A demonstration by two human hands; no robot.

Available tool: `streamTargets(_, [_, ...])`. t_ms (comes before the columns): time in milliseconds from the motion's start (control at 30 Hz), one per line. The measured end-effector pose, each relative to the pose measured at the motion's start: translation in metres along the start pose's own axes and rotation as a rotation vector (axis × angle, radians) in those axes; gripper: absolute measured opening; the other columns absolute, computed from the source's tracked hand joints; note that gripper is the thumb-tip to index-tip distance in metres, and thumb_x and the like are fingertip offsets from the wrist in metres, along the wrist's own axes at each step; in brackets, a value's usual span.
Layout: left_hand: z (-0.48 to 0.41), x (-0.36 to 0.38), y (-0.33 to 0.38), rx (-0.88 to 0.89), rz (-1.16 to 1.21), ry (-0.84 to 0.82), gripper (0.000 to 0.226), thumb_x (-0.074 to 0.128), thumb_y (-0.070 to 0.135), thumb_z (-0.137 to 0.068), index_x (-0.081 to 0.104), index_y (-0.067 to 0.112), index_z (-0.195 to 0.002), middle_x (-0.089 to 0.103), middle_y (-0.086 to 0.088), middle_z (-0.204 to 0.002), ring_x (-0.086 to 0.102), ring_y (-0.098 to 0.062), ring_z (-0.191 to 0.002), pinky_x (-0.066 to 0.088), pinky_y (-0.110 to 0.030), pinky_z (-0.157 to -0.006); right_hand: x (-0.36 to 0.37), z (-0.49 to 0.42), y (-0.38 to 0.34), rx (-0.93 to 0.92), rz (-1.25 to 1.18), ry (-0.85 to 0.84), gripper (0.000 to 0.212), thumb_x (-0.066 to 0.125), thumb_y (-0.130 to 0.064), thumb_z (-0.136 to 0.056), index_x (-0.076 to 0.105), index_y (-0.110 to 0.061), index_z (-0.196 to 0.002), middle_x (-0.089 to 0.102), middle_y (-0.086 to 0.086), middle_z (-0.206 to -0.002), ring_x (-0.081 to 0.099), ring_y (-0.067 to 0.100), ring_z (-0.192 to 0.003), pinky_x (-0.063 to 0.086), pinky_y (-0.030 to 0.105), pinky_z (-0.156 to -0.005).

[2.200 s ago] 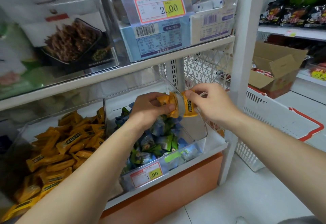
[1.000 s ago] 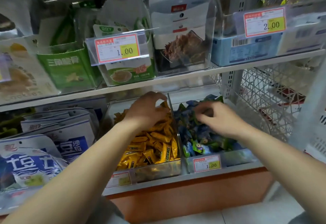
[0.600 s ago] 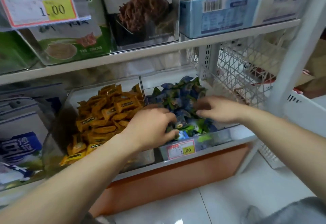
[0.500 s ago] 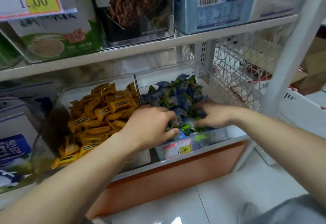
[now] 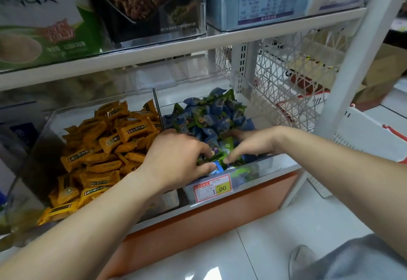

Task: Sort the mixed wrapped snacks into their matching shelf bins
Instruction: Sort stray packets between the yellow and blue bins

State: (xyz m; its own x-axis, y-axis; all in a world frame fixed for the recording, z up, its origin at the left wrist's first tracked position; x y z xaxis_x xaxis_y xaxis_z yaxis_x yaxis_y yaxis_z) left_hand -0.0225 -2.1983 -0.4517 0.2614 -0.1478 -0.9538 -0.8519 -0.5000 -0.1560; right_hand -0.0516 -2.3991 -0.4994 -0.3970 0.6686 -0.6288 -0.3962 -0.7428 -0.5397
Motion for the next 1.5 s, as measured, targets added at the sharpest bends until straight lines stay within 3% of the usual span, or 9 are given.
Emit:
streamTargets(100, [0.0,0.0,0.001,-0.016,-0.001,0.004,0.044,0.046,0.074,-0.084,0.067,0.044,-0.109,0.072,0.015,-0.094,0.064,-0.007,-0.082,0.035,-0.027,-0.062,0.0,0.003,-0.002,-0.039,-0.001,-0.051,0.108,0.082,-0.055,-0.067,0.016,-0.041,-0.151,0.029,-0.003,-0.157,0.035,0.019,-0.138,0.04,0.037,-0.107])
streamTargets(300, [-0.001,-0.002,0.001,-0.038,0.006,-0.004,0.043,0.047,0.073,-0.083,0.067,0.043,-0.107,0.072,0.016,-0.094,0.064,-0.007,-0.081,0.034,-0.026,-0.062,0.0,-0.002,-0.009,-0.086,0.164,0.071,0.1,0.08,-0.055,-0.069,0.03,-0.027,-0.15,0.041,-0.003,-0.151,0.042,0.018,-0.133,0.038,0.032,-0.108])
streamTargets(433, [0.0,-0.002,0.0,-0.042,-0.001,-0.012,0.043,0.046,0.072,-0.084,0.067,0.043,-0.107,0.072,0.018,-0.095,0.064,-0.005,-0.081,0.028,-0.024,-0.056,-0.022,0.004,-0.012,-0.116,0.012,0.318,0.08,0.081,-0.034,-0.074,0.044,-0.024,-0.144,0.053,0.001,-0.141,0.058,0.017,-0.112,0.05,0.031,-0.094])
streamTargets(667, [-0.001,-0.003,0.003,-0.062,-0.008,-0.009,0.036,0.049,0.066,-0.087,0.069,0.041,-0.104,0.072,0.016,-0.091,0.064,-0.006,-0.078,0.032,-0.025,-0.061,-0.055,0.014,-0.02,-0.276,-0.274,0.698,0.051,0.077,-0.037,-0.082,0.055,-0.024,-0.126,0.058,-0.005,-0.128,0.056,0.017,-0.112,0.044,0.026,-0.08])
streamTargets(867, [0.0,-0.003,0.001,-0.055,0.009,-0.03,0.034,0.049,0.064,-0.088,0.068,0.04,-0.103,0.071,0.017,-0.091,0.063,-0.004,-0.078,0.035,-0.025,-0.063,-0.046,0.014,-0.028,-0.222,-0.012,0.517,0.065,0.064,-0.042,-0.091,0.033,-0.043,-0.148,0.035,-0.005,-0.156,0.043,0.021,-0.135,0.034,0.022,-0.091])
streamTargets(1000, [0.001,-0.007,-0.005,-0.042,0.114,-0.048,0.031,0.053,0.058,-0.089,0.07,0.036,-0.103,0.07,0.016,-0.098,0.062,-0.004,-0.086,0.045,-0.022,-0.065,-0.054,0.026,-0.028,-0.175,0.113,0.583,0.053,0.063,-0.041,-0.091,0.048,-0.041,-0.141,0.04,0.004,-0.152,0.051,0.024,-0.126,0.035,0.023,-0.086])
streamTargets(1100, [0.003,-0.014,-0.019,-0.089,0.144,0.022,0.032,0.055,0.055,-0.088,0.07,0.033,-0.105,0.067,0.013,-0.106,0.058,-0.009,-0.1,0.051,-0.031,-0.082,-0.05,0.034,-0.031,-0.281,0.166,0.685,0.048,0.063,-0.045,-0.089,0.053,-0.04,-0.136,0.044,-0.002,-0.148,0.047,0.02,-0.129,0.033,0.023,-0.09])
streamTargets(1300, [0.011,-0.009,-0.041,-0.343,0.181,-0.012,0.06,0.057,0.053,-0.086,0.05,0.022,-0.138,0.045,-0.002,-0.143,0.034,-0.022,-0.135,0.033,-0.035,-0.109,0.018,0.008,-0.039,-0.363,0.323,0.093,0.07,0.042,-0.069,-0.091,0.028,-0.038,-0.152,0.032,-0.012,-0.157,0.033,0.011,-0.142,0.028,0.032,-0.116])
streamTargets(1500, [0.018,-0.01,-0.057,-0.348,0.301,-0.09,0.061,0.057,0.055,-0.088,0.044,0.029,-0.142,0.039,0.004,-0.153,0.028,-0.017,-0.143,0.032,-0.034,-0.112,0.001,0.023,-0.03,-0.187,0.517,0.181,0.047,0.047,-0.063,-0.092,0.062,-0.031,-0.124,0.066,-0.005,-0.123,0.059,0.016,-0.098,0.049,0.03,-0.082])
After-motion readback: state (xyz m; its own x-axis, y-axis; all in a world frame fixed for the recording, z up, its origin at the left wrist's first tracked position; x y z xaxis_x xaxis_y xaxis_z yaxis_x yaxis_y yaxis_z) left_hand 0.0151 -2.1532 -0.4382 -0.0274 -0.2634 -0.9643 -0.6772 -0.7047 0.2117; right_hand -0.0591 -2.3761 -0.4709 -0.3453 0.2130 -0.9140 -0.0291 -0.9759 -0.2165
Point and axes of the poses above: each hand's wrist, its own z-axis away from the middle knuckle, its own x-axis out of the palm, y = z × x, the point moved 3 cm from there along -z, towards the middle knuckle
